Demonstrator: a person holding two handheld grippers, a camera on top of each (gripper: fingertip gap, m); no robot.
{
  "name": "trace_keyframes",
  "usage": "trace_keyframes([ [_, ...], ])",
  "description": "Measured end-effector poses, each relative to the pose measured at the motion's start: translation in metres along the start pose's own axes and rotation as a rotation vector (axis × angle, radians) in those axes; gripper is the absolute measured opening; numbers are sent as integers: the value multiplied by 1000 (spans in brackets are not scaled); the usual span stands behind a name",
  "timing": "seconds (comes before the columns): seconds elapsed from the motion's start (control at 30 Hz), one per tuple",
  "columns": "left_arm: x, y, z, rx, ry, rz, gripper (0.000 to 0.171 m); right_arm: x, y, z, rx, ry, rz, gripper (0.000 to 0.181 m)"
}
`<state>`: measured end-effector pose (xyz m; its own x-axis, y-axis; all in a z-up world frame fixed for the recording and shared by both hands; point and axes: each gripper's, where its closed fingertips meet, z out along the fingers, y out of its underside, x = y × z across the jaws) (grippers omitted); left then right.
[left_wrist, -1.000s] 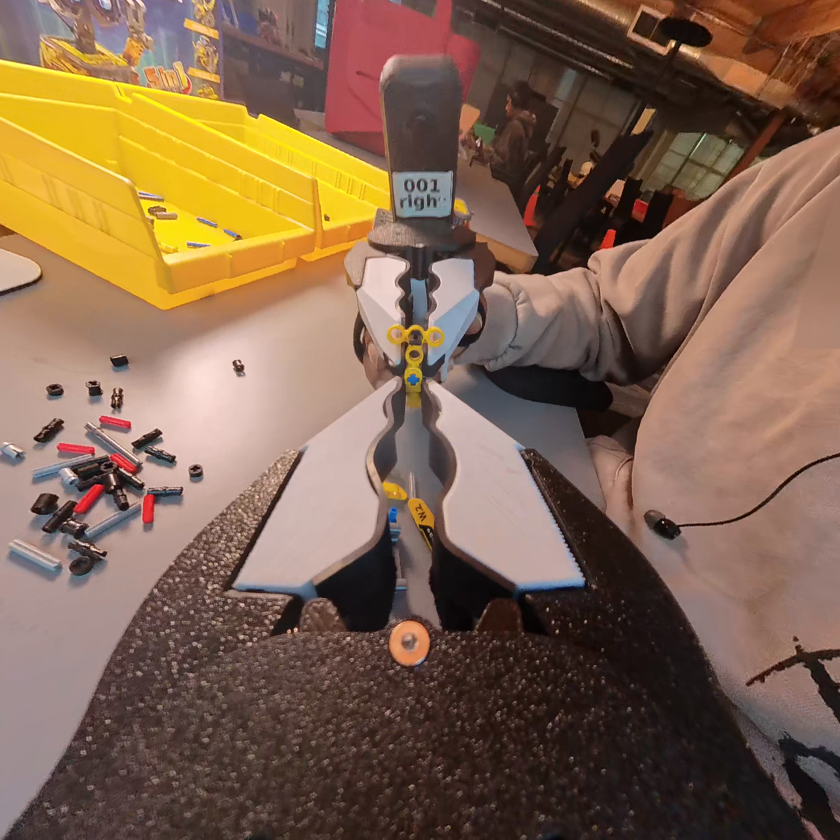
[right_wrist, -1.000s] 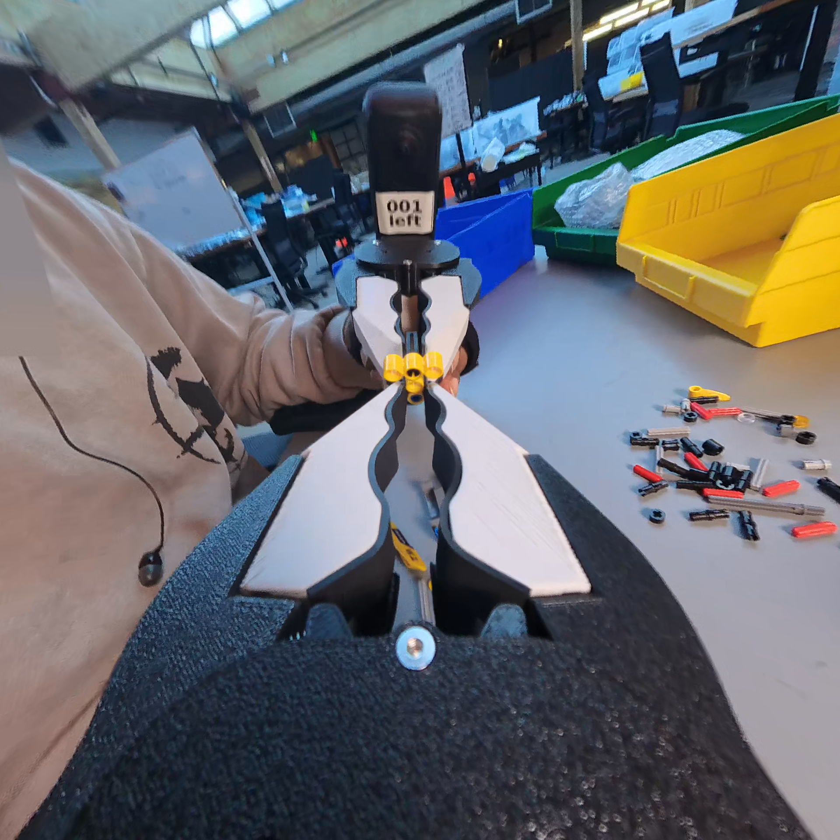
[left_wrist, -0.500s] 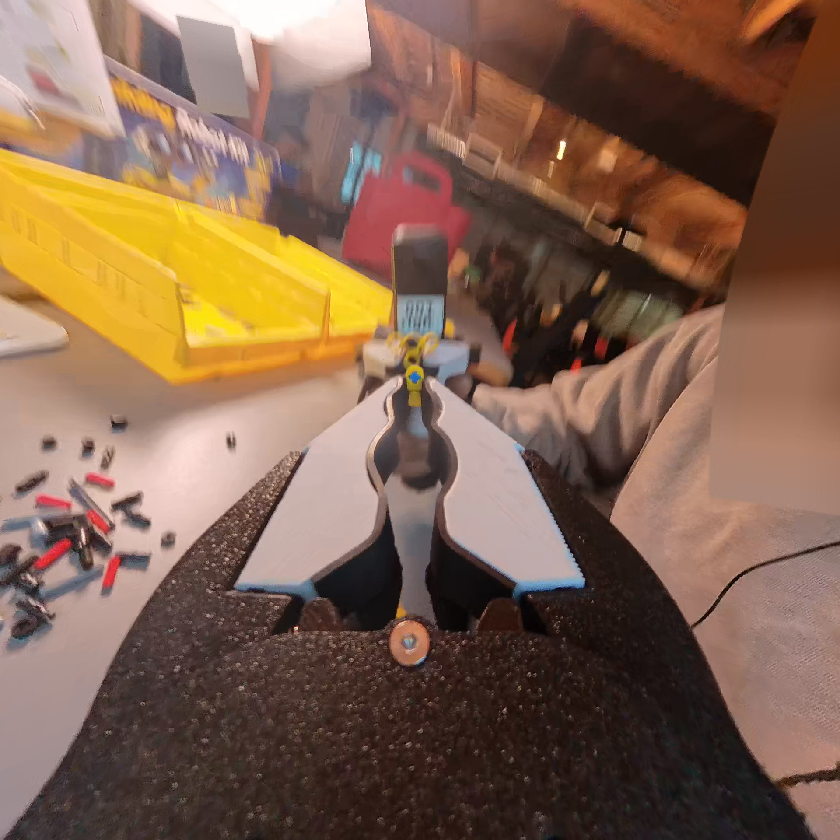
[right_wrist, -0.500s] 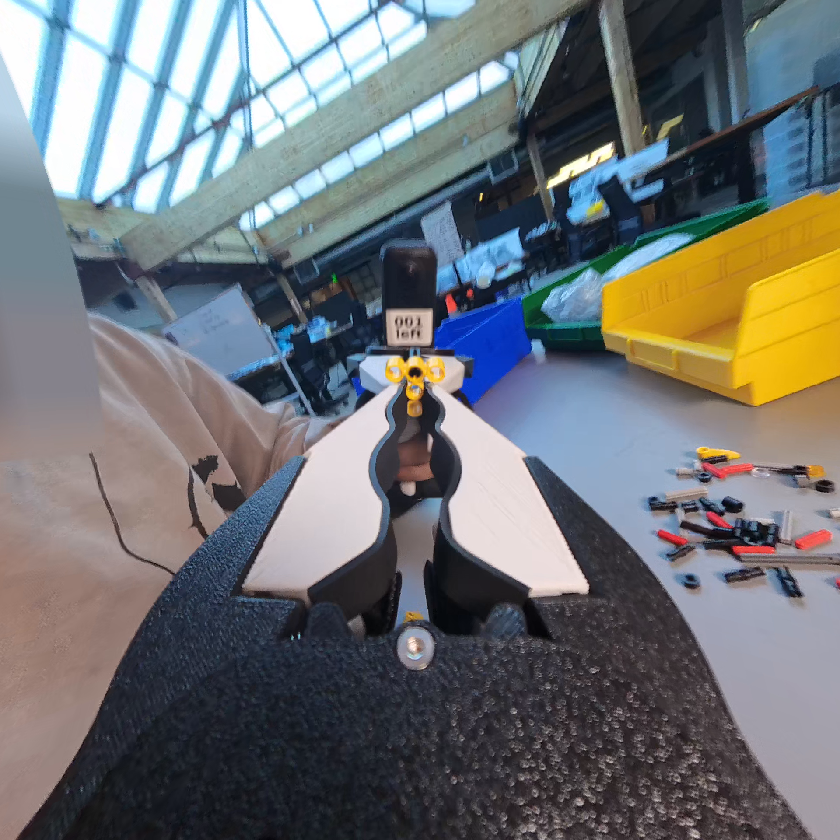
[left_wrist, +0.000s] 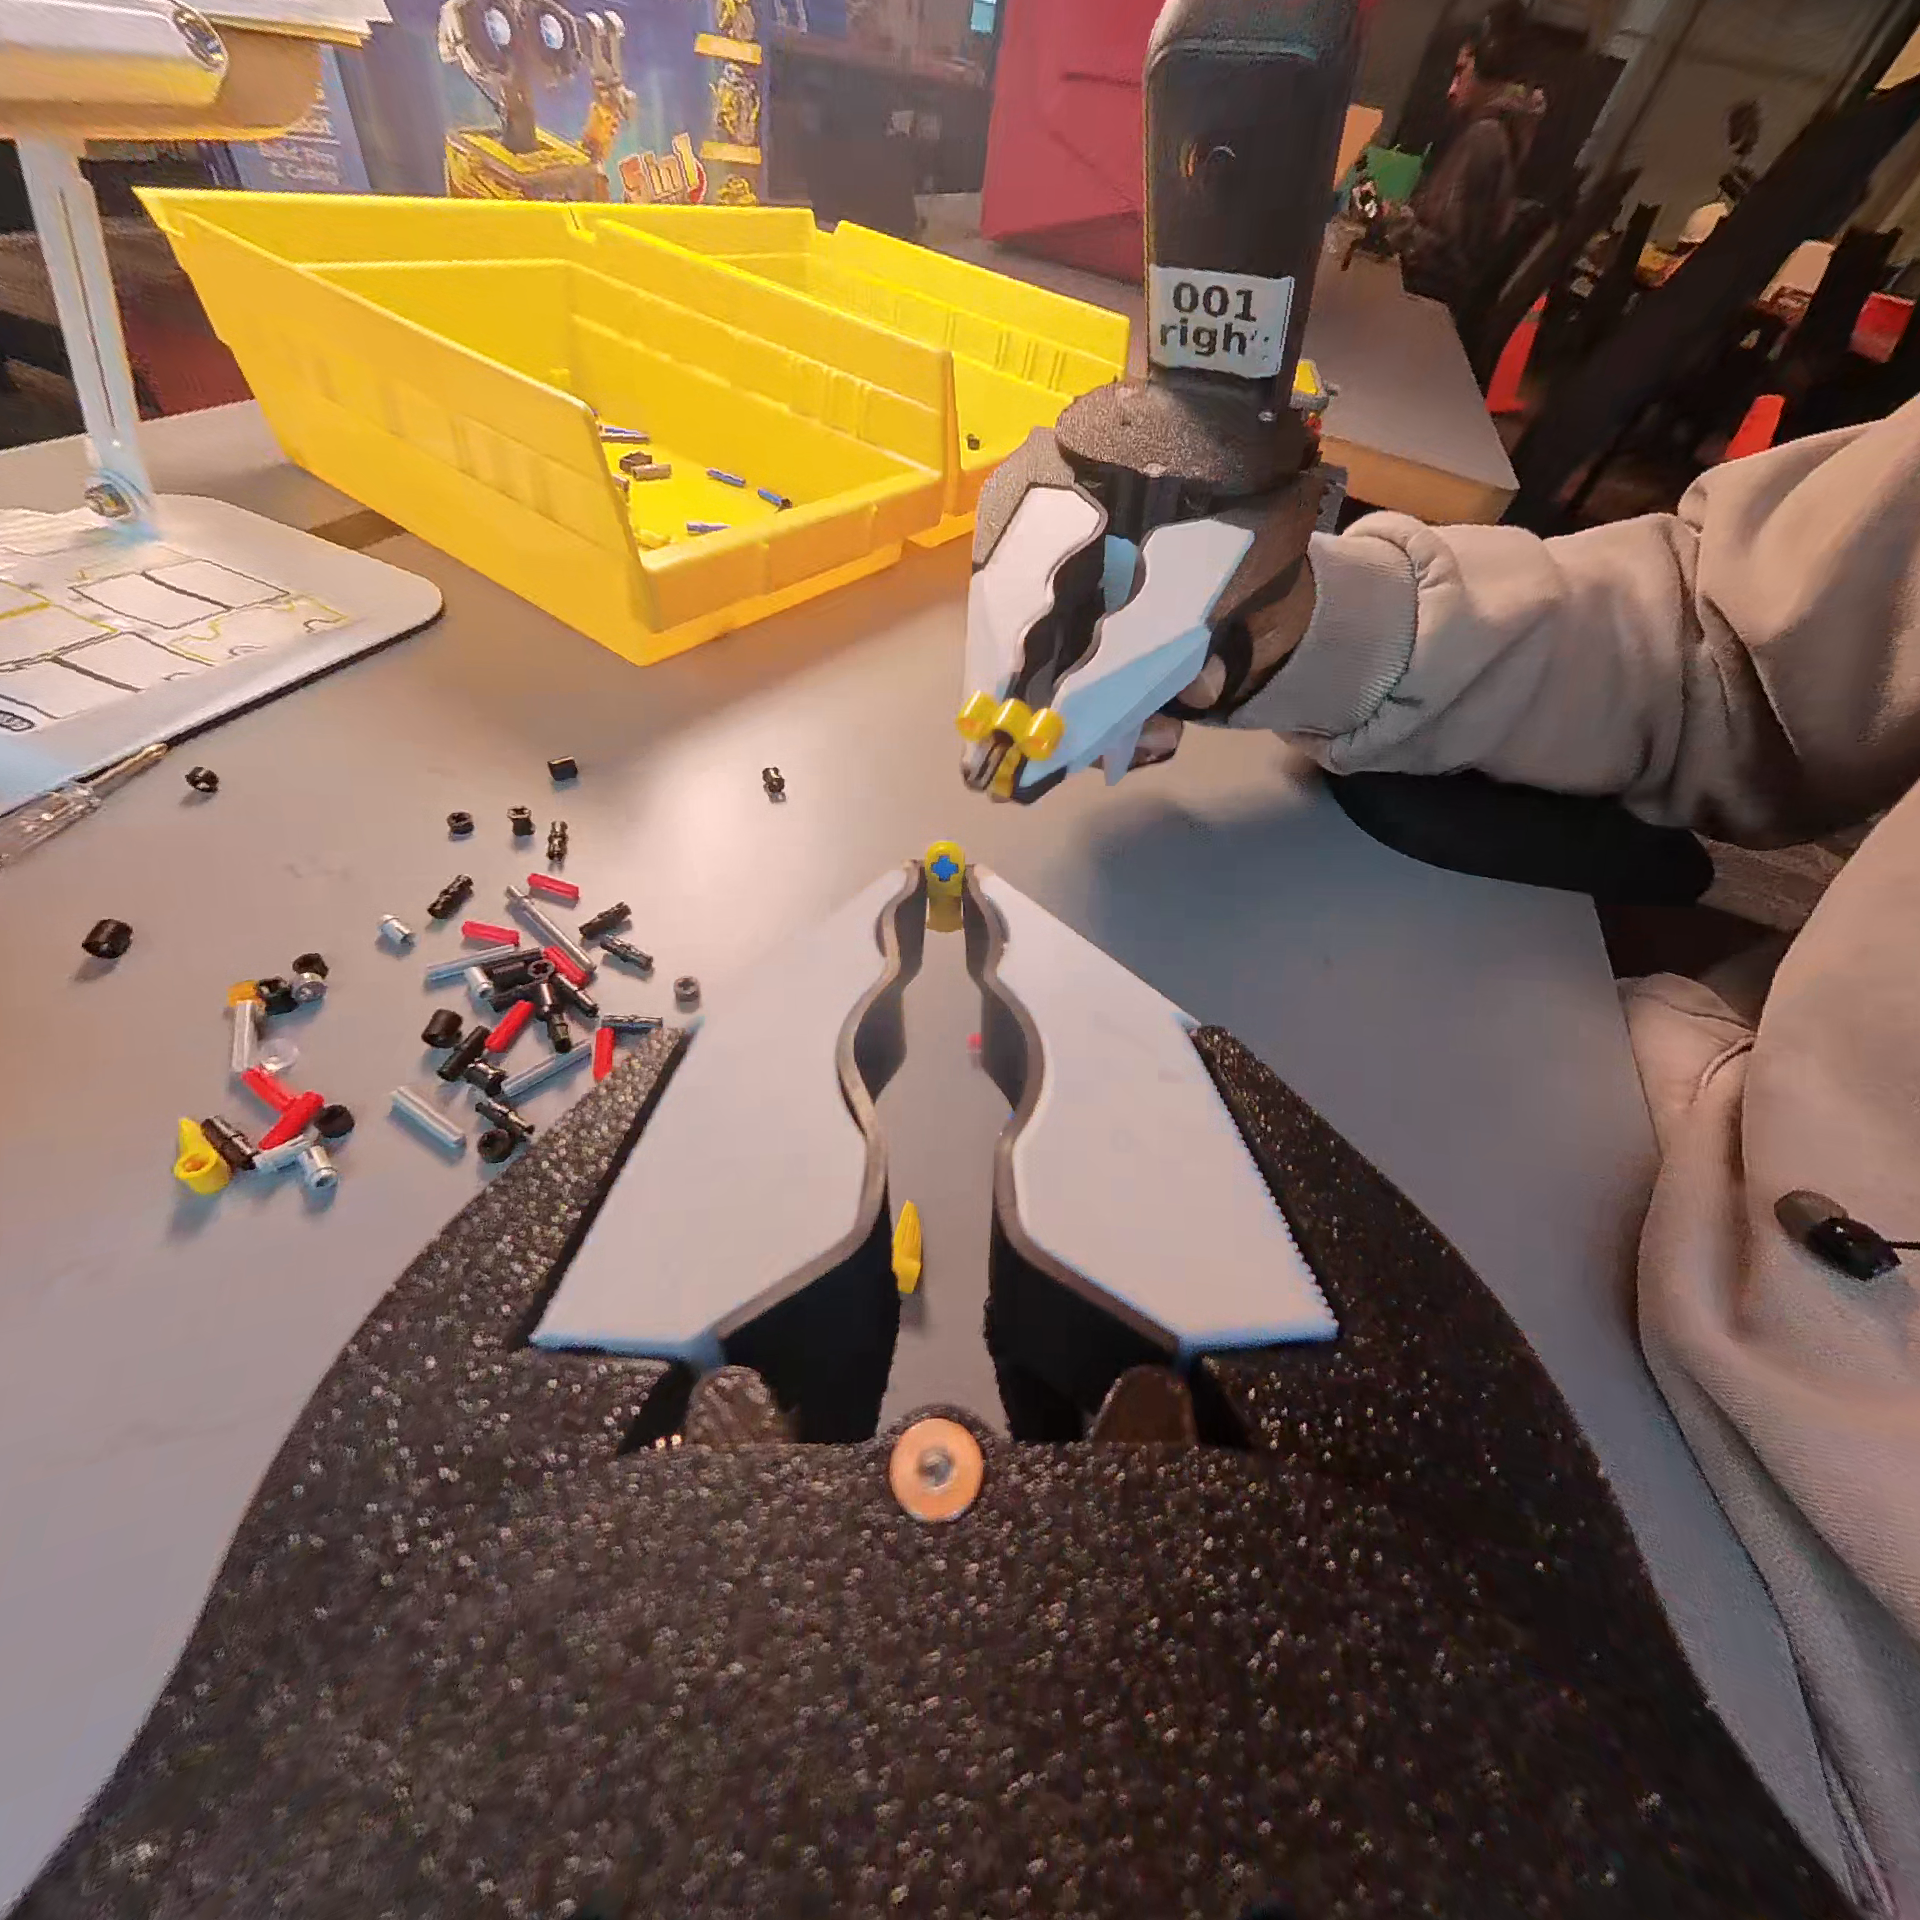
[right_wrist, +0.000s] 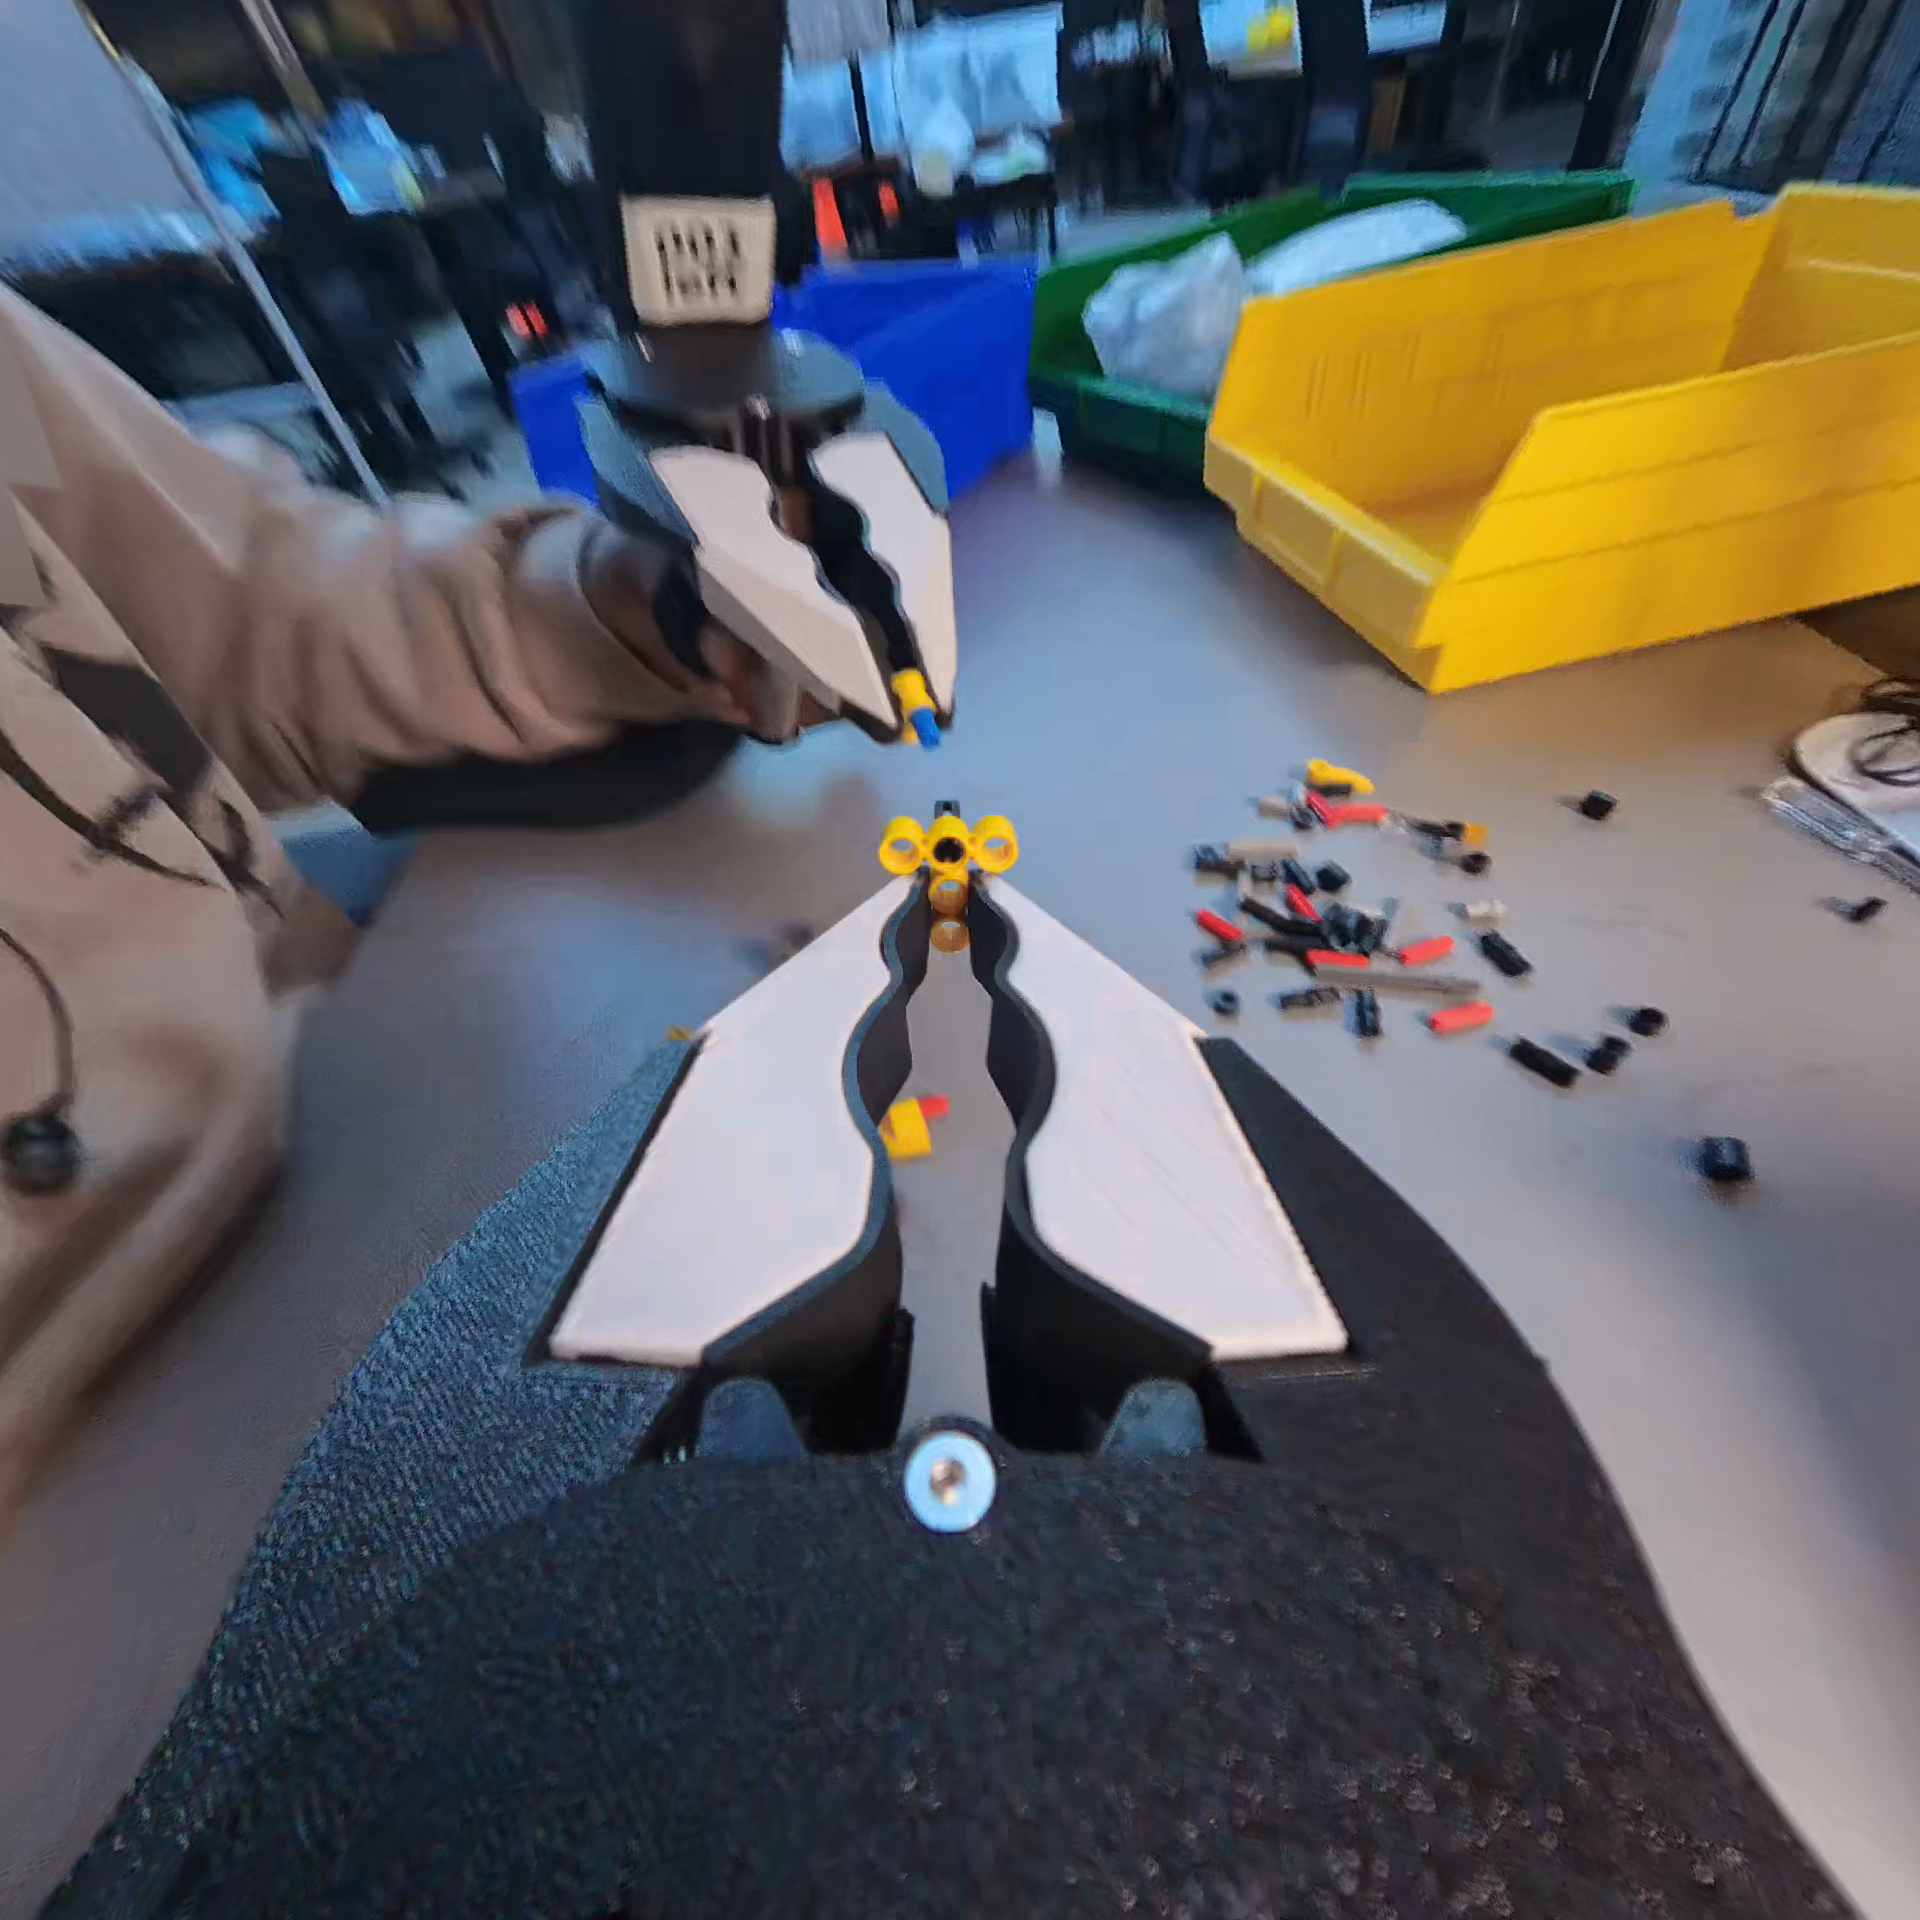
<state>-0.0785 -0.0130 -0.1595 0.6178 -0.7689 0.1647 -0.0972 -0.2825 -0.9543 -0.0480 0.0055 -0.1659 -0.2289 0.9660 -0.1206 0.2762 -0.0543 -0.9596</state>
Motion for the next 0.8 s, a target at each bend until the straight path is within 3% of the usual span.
trace_keyframes([
  [0.2,11,1,5,34,73,-20,6,11,68,-3,-409,96,-260,5],
  [0.33,20,-2,9,65,123,-27,6,2,81,-3,-493,62,-322,18],
  [0.4,25,-4,11,78,146,-17,6,-6,68,-2,-420,29,-290,23],
  [0.53,39,-12,12,132,187,44,6,-35,-2,-3,-46,-118,-87,28],
  [0.6,45,-15,12,149,205,56,6,-44,-21,-4,60,-158,-44,22],
  [0.7,52,-14,14,144,233,59,6,-48,-26,-1,85,-123,-121,5],
  [0.8,53,-11,15,130,222,90,6,-49,-22,0,50,-108,-160,3],
])
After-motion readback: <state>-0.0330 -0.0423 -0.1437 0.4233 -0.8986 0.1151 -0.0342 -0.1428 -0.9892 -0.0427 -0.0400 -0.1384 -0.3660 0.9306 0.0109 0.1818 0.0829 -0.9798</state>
